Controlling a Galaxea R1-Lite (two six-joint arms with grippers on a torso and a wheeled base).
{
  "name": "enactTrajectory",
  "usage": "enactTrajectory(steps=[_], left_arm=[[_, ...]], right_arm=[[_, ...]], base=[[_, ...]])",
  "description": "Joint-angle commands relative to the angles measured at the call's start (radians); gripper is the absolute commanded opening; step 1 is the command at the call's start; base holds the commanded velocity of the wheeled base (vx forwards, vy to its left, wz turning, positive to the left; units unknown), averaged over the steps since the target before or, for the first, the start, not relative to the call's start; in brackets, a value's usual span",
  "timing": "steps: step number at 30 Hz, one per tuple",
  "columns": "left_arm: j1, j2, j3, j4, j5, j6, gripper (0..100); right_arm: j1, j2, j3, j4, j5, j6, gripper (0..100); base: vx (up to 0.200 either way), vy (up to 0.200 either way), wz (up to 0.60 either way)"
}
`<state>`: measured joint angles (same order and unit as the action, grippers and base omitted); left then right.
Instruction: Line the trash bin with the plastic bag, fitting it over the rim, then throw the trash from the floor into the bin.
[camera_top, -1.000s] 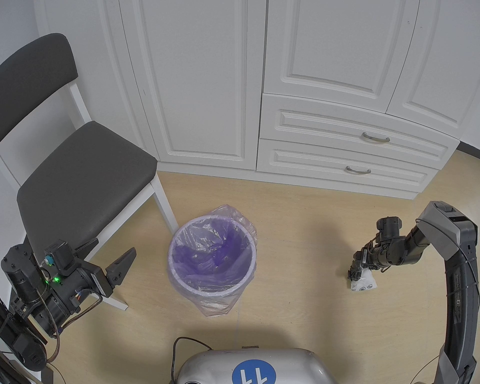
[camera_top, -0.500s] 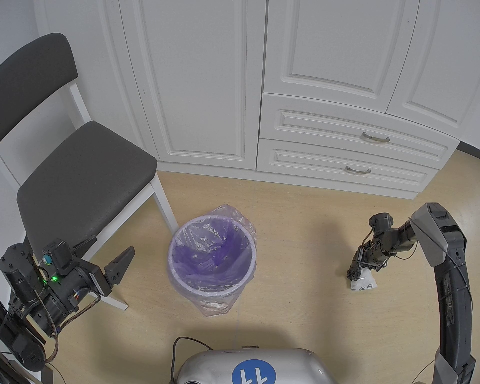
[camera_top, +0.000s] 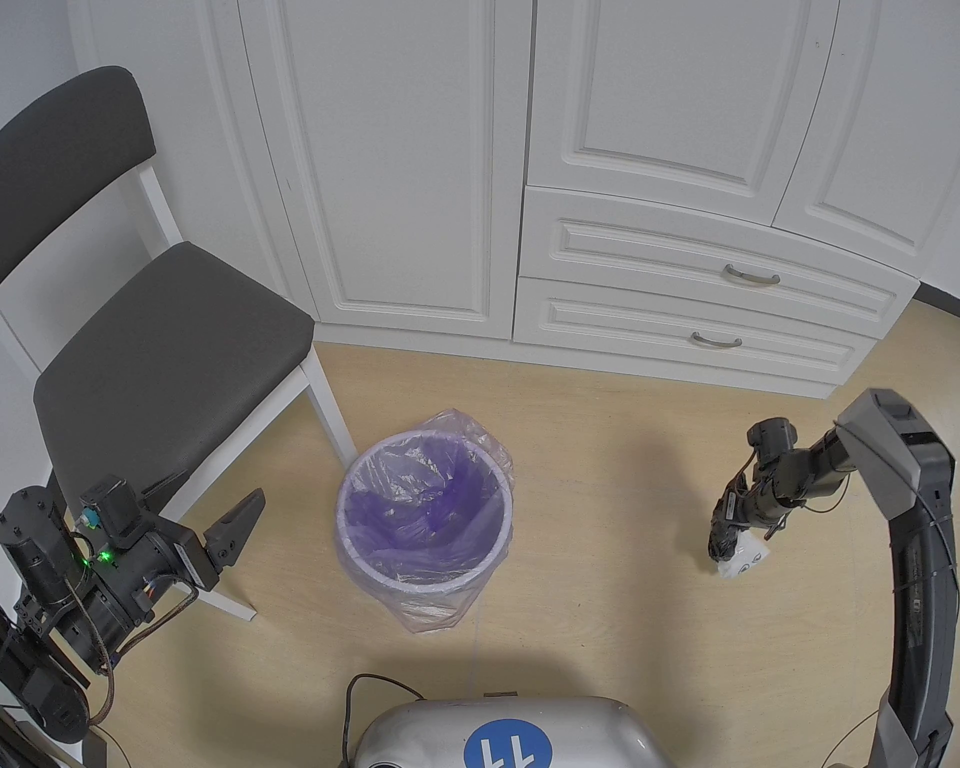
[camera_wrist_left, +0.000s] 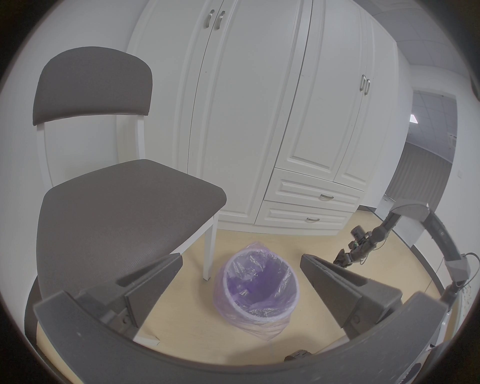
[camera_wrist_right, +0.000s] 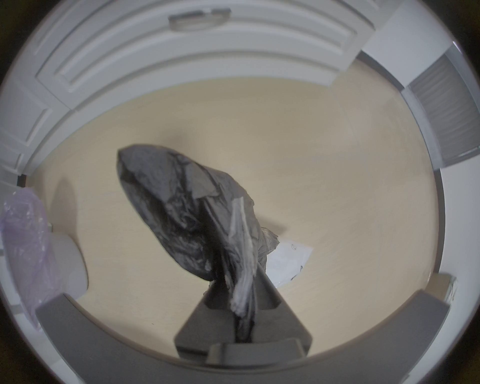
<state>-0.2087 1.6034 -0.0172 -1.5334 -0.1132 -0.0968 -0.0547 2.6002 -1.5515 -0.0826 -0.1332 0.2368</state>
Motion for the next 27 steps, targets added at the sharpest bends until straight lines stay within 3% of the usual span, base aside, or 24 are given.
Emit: enactTrajectory(steps=[1, 4, 7, 9, 20, 22, 27], left_arm=[[-0.003, -0.025, 0.017, -0.001, 0.0, 0.002, 100], [-0.003, -0.031, 0.017, 0.001, 0.0, 0.002, 100], [-0.003, -0.03, 0.017, 0.001, 0.0, 0.002, 100], [-0.004, -0.016, 0.017, 0.002, 0.0, 0.003, 100], [-0.021, -0.005, 0.017, 0.006, 0.001, 0.063, 100], [-0.021, -0.01, 0.017, 0.006, 0.001, 0.068, 100], [-0.021, -0.054, 0.017, 0.009, 0.001, 0.104, 100]], right_arm=[[0.006, -0.433, 0.341, -0.155, -0.003, -0.152, 0], [0.021, -0.651, 0.513, -0.287, 0.023, -0.22, 0], [0.042, -0.743, 0.582, -0.333, 0.021, -0.24, 0], [0.095, -0.879, 0.677, -0.385, 0.012, -0.248, 0], [0.334, -1.218, 0.881, -0.586, 0.007, -0.29, 0], [0.355, -1.24, 0.893, -0.594, 0.009, -0.3, 0], [0.501, -1.315, 0.955, -0.602, 0.02, -0.314, 0]], base=[[0.0, 0.0, 0.0], [0.0, 0.0, 0.0], [0.0, 0.0, 0.0], [0.0, 0.0, 0.0], [0.0, 0.0, 0.0], [0.0, 0.0, 0.0], [0.0, 0.0, 0.0]])
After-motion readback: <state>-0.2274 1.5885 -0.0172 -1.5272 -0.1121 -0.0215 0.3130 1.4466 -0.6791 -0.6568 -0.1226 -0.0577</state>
